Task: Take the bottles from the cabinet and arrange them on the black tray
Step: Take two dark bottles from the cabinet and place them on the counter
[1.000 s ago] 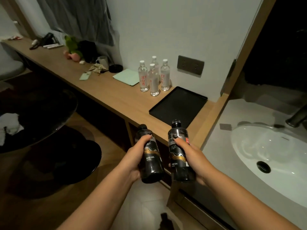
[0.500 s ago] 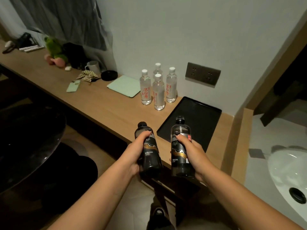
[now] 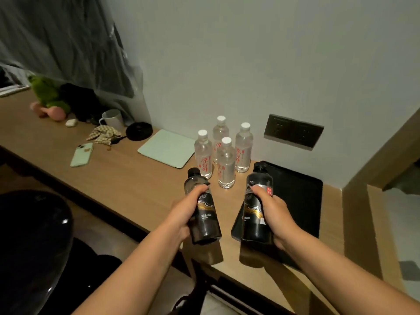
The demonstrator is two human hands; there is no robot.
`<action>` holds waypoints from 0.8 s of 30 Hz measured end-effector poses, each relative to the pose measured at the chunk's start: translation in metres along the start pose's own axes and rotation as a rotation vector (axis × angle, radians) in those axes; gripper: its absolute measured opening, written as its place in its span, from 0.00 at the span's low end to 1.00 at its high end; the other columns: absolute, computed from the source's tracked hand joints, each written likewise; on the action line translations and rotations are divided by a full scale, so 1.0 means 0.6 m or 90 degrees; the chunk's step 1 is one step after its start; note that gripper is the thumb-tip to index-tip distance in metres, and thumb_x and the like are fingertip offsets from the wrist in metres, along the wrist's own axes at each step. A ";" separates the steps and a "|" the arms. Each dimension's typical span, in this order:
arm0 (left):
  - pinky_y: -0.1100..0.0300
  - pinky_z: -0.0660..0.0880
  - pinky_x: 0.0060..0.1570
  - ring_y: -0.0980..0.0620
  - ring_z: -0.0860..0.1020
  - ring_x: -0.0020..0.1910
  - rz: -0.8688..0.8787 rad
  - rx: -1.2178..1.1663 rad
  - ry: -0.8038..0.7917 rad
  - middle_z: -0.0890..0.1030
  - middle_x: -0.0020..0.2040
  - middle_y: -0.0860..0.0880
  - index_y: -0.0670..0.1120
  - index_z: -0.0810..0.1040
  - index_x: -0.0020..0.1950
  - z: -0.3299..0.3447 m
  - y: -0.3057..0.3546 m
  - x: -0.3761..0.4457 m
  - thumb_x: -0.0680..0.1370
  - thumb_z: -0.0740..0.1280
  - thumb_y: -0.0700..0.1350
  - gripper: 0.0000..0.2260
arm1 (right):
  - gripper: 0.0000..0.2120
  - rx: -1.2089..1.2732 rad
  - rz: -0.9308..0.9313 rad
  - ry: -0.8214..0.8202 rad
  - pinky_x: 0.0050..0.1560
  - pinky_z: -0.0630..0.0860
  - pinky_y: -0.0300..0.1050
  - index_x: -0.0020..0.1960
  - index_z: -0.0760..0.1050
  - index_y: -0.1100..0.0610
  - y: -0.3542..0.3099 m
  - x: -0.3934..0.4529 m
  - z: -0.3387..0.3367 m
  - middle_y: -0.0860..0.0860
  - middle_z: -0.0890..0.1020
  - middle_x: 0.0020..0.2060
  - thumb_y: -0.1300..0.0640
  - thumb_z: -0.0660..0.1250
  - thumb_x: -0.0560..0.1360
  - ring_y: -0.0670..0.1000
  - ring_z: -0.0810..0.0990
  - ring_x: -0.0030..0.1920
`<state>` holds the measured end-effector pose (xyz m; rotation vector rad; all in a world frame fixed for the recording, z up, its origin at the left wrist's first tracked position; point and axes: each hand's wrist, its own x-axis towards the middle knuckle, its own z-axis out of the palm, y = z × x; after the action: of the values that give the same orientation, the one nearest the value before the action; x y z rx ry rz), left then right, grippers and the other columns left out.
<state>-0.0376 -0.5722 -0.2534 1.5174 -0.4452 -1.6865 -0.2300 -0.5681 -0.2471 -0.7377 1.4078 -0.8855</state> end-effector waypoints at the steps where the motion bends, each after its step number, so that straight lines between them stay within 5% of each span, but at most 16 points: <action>1: 0.46 0.78 0.54 0.41 0.83 0.47 0.015 0.026 0.007 0.84 0.48 0.40 0.42 0.78 0.55 -0.007 0.015 0.016 0.60 0.77 0.55 0.29 | 0.20 0.001 0.001 0.016 0.43 0.79 0.50 0.58 0.72 0.55 -0.006 0.011 0.011 0.59 0.82 0.48 0.44 0.67 0.72 0.58 0.83 0.46; 6: 0.53 0.78 0.45 0.46 0.81 0.46 0.118 0.188 -0.013 0.82 0.47 0.44 0.47 0.72 0.52 -0.047 0.091 0.096 0.64 0.78 0.47 0.22 | 0.25 -0.074 -0.050 0.162 0.42 0.75 0.46 0.59 0.71 0.54 -0.025 0.070 0.072 0.54 0.81 0.49 0.43 0.71 0.68 0.53 0.81 0.48; 9: 0.49 0.78 0.52 0.48 0.81 0.48 0.150 0.298 -0.047 0.82 0.47 0.47 0.49 0.73 0.51 -0.067 0.129 0.143 0.60 0.80 0.46 0.24 | 0.25 -0.126 -0.117 0.248 0.41 0.73 0.40 0.57 0.72 0.52 -0.029 0.105 0.116 0.49 0.80 0.49 0.46 0.75 0.64 0.48 0.79 0.49; 15: 0.54 0.77 0.51 0.53 0.79 0.47 0.216 0.491 -0.099 0.81 0.47 0.53 0.51 0.74 0.50 -0.084 0.169 0.220 0.57 0.80 0.47 0.25 | 0.29 -0.245 -0.132 0.306 0.52 0.78 0.45 0.55 0.70 0.50 -0.023 0.161 0.192 0.45 0.79 0.48 0.46 0.78 0.59 0.46 0.78 0.51; 20: 0.66 0.69 0.38 0.56 0.77 0.45 0.282 0.578 -0.121 0.78 0.44 0.56 0.54 0.69 0.45 -0.090 0.170 0.257 0.59 0.80 0.43 0.24 | 0.27 -0.291 -0.112 0.321 0.45 0.72 0.36 0.53 0.68 0.48 -0.014 0.185 0.219 0.44 0.77 0.48 0.51 0.79 0.61 0.45 0.77 0.51; 24: 0.62 0.71 0.44 0.55 0.76 0.45 0.316 0.600 -0.147 0.76 0.42 0.58 0.54 0.68 0.44 -0.095 0.161 0.280 0.59 0.81 0.42 0.25 | 0.27 -0.313 -0.089 0.339 0.49 0.74 0.39 0.54 0.68 0.50 -0.008 0.199 0.222 0.45 0.77 0.49 0.53 0.79 0.62 0.46 0.75 0.51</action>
<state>0.0558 -0.7433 -0.3071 1.6091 -1.7648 -1.2838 -0.1029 -0.6835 -0.2966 -1.0248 2.1115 -0.8891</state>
